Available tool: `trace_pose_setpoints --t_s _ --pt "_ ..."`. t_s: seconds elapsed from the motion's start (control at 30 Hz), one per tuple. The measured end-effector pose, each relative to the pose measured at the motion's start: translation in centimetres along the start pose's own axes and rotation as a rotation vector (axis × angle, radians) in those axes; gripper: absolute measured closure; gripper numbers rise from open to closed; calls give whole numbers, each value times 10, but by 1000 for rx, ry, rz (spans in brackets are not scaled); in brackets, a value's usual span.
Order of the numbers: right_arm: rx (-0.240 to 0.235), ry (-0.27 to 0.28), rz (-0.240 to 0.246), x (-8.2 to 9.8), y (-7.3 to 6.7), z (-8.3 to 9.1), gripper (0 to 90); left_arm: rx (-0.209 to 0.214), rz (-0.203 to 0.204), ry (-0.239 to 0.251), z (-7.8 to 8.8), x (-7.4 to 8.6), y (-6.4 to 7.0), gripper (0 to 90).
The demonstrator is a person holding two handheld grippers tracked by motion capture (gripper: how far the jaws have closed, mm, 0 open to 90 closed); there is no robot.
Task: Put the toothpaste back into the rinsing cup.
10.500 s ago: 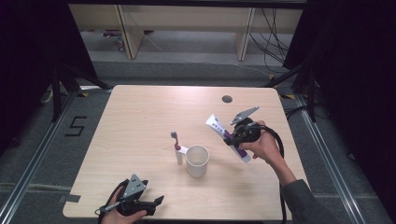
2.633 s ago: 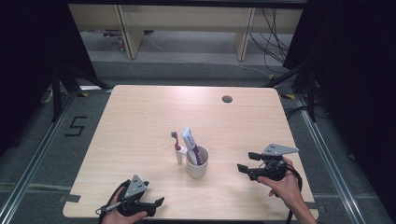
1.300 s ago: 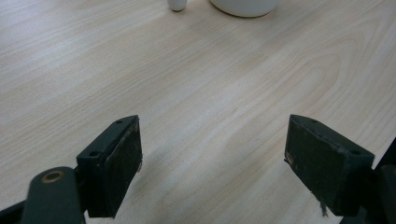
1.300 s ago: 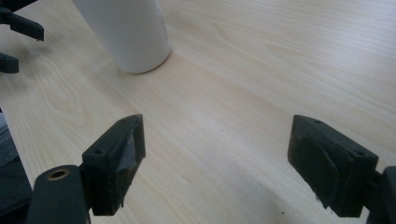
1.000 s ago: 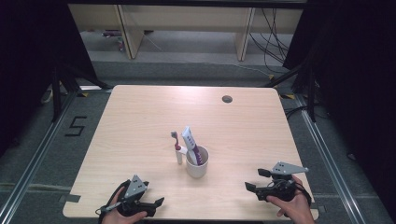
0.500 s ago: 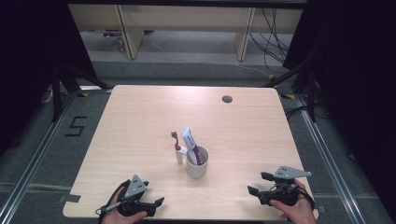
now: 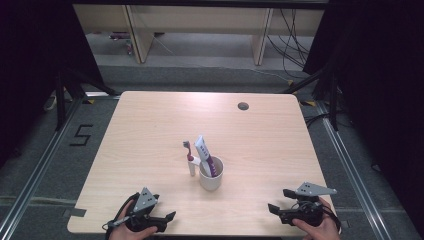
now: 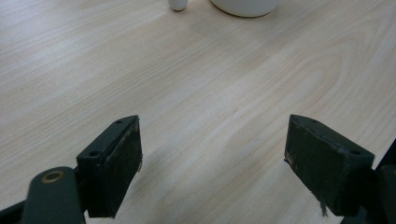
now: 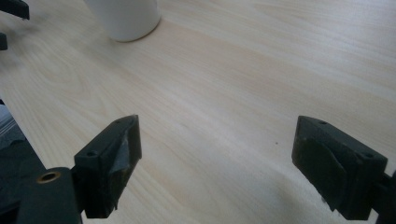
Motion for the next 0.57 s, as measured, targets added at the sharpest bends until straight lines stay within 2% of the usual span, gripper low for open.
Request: trace_pose_setpoints --t_s 0.03,0.07,0.1,0.13,0.17,0.2,0.23,0.27,0.33,0.37,0.4,0.43,0.47,0.5,0.57 --pt "-12 -10 -34 2 -3 0 166 0 0 0 0 0 0 185" --pt "2 -17 -4 3 0 1 166 4 -4 -2 0 0 0 186" --pt "5 -32 -35 6 -2 1 166 4 -3 -1 0 0 0 186" --pt "11 -27 -35 6 -1 1 166 4 -4 -1 0 0 0 185" --pt "20 -16 1 5 2 2 166 4 -4 -1 0 0 0 185" --pt "19 -16 6 5 2 2 166 4 -4 -1 0 0 0 186" --pt "25 -32 -25 8 0 3 165 2 -4 -2 0 0 0 185" --pt "23 -26 7 7 3 3 164 3 -7 -4 0 0 0 185" --pt "31 -38 -34 11 -1 4 164 0 -9 -5 -1 0 0 185" --pt "43 -44 -25 12 1 4 164 1 -7 -5 -1 1 0 185" --pt "51 -32 17 11 4 5 164 5 -6 2 -1 0 1 185" --pt "44 -39 -16 13 1 4 164 7 -9 -1 -1 0 0 186" --pt "43 -37 -16 13 1 4 164 2 -6 -2 -1 1 0 185" --pt "40 -36 17 12 3 4 164 0 -8 -4 -1 1 0 185" --pt "38 -39 18 13 2 4 164 1 -8 -3 -1 1 0 185"
Point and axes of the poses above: each handheld gripper's, and its own axes: z roughly backward along the jaws, x roughly out of its underside, y roughly to its right, the point moved 9 cm from there along -z, roughly forward along the jaws, and after that the axes turned 14 degrees about -z, right-handed, at the moved point
